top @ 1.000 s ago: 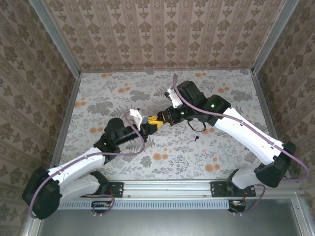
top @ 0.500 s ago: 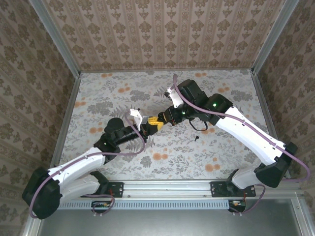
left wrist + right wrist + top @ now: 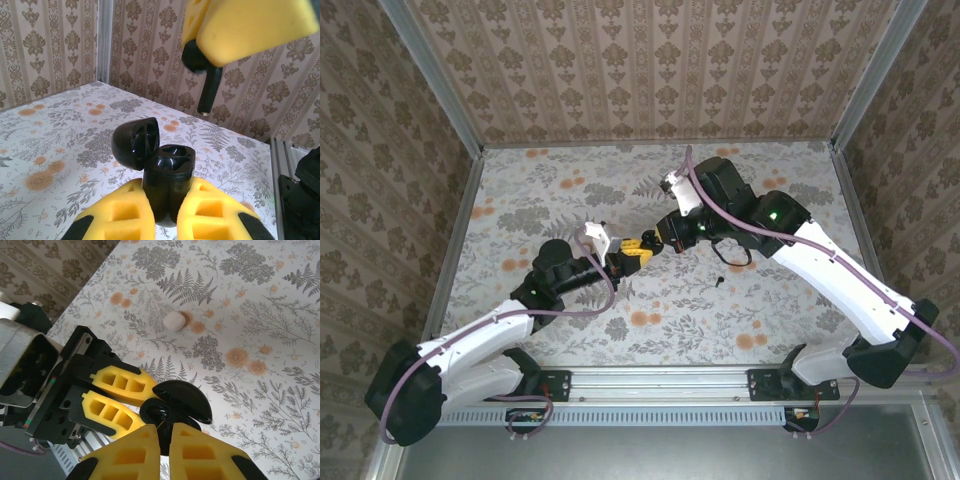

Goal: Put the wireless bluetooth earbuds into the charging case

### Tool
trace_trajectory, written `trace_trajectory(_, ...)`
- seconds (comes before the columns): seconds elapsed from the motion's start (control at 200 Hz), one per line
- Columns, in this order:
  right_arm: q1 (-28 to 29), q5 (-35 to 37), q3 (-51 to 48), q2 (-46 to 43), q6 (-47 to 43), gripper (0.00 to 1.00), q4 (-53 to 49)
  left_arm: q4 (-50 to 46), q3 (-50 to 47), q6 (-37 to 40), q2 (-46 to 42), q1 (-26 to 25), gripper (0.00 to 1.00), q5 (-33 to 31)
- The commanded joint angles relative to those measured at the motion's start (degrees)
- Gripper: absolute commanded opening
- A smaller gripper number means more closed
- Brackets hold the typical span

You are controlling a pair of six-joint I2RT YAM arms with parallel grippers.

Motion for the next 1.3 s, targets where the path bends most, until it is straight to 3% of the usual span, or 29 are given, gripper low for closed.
trace_trajectory(0.0, -0.2, -2.3, -0.6, -0.8, -0.1, 0.09, 1.5, 1.0, 1.2, -1.2, 0.1, 0.3, 0.0, 1.5)
trace_trajectory(0.375, -0.1, -3.8, -4.6, 0.2, 1.9, 0.08, 7.1, 1.7, 1.3, -1.9, 0.1, 0.3, 0.0, 2.1)
trace_trajectory(1.295, -0.2, -3.7, -6.9, 0.6, -0.9, 0.08, 6.4, 2.7, 1.8, -2.5, -0.2, 0.2, 0.0, 2.7)
